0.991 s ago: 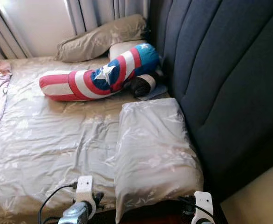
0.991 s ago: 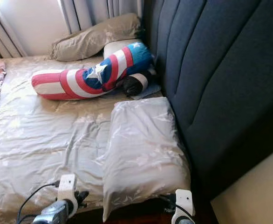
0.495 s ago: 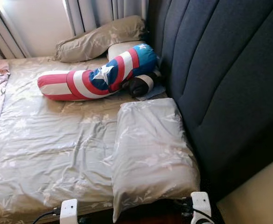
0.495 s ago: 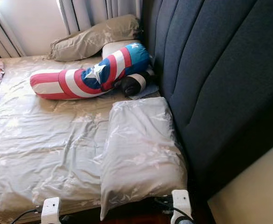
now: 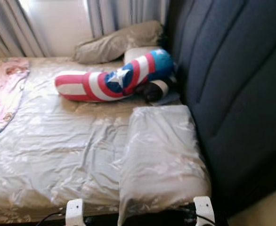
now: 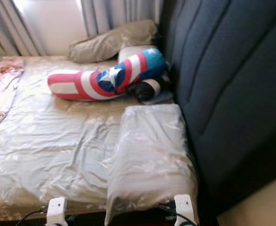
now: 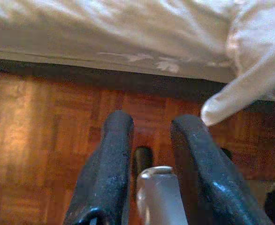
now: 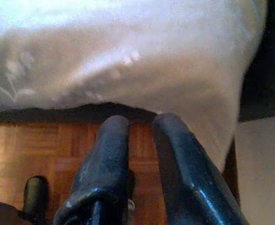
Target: Clean up the room
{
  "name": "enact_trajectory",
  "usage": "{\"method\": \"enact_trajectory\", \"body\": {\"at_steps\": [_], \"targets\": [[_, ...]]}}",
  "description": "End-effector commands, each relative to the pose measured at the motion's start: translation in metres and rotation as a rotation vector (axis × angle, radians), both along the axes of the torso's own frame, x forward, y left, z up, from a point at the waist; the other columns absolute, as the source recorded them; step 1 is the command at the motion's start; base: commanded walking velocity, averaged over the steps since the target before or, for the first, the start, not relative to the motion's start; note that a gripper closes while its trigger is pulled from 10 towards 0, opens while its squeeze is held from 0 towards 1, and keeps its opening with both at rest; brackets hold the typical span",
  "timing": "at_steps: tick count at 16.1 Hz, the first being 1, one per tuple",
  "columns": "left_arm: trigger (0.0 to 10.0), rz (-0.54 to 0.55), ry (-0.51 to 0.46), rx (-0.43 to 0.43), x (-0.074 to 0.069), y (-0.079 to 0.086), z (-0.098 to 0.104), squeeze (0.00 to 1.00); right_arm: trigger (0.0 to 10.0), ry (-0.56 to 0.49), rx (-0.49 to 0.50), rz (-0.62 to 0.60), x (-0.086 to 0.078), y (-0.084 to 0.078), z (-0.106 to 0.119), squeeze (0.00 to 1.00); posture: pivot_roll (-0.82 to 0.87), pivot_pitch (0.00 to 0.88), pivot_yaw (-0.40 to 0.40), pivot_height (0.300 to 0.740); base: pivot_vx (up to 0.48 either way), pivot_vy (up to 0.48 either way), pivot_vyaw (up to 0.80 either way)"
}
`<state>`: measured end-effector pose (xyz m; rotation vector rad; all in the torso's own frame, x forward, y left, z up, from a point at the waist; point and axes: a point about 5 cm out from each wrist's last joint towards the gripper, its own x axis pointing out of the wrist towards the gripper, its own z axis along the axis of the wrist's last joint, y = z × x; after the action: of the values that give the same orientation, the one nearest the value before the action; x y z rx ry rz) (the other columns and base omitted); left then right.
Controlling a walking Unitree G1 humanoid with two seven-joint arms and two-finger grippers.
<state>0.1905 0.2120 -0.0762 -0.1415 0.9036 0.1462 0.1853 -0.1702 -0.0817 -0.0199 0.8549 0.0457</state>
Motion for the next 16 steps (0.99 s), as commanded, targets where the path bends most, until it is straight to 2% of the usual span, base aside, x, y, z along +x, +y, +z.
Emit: {"method": "enact_trajectory", "body": {"at_steps": [1,4,9,11,13,14,15,16], "targets": [[10.0,-0.001,0.01,-0.007,-0.003,0.001,-0.001,0.0,10.0,0.008,-0.002,0.01,0.0,0.002,0.0,0.0,-0.03,0.0,0.002,0.74,0.255,0.0,0.0],[10.0,0.002,0.006,-0.009,-0.003,0.002,-0.001,0.0,10.0,0.002,0.002,0.027,0.002,0.007,0.0,0.0,-0.03,0.0,0.003,0.74,0.252,0.0,0.0],[10.0,-0.006,-0.025,-0.019,0.002,0.001,0.002,0.0,10.0,-0.038,0.0,0.031,0.011,0.009,0.005,0.0,-0.03,0.0,0.007,0.74,0.0,0.0,0.0],[10.0,-0.001,-0.105,-0.027,0.016,0.001,0.01,0.0,10.0,-0.104,0.001,0.006,0.025,0.007,0.014,0.0,-0.03,0.0,0.008,0.74,0.0,0.0,0.0],[10.0,-0.021,-0.243,-0.013,0.039,0.002,0.027,0.0,10.0,-0.243,0.021,-0.034,0.048,0.001,0.032,0.0,-0.03,0.0,0.011,0.74,0.0,0.0,0.0],[10.0,-0.021,-0.294,-0.002,0.046,0.004,0.034,0.0,10.0,-0.307,0.028,-0.048,0.056,-0.001,0.04,0.0,-0.03,0.0,0.011,0.74,0.0,0.0,0.0],[10.0,-0.02,-0.338,0.004,0.05,0.006,0.039,0.0,10.0,-0.368,0.031,-0.066,0.062,-0.004,0.048,1.0,-0.04,0.0,0.012,0.74,0.0,0.0,0.0],[10.0,-0.023,-0.361,0.002,0.053,0.007,0.042,0.0,10.0,-0.395,0.032,-0.077,0.065,-0.005,0.051,1.0,-0.04,0.0,0.013,0.74,0.0,0.0,0.0]]}}
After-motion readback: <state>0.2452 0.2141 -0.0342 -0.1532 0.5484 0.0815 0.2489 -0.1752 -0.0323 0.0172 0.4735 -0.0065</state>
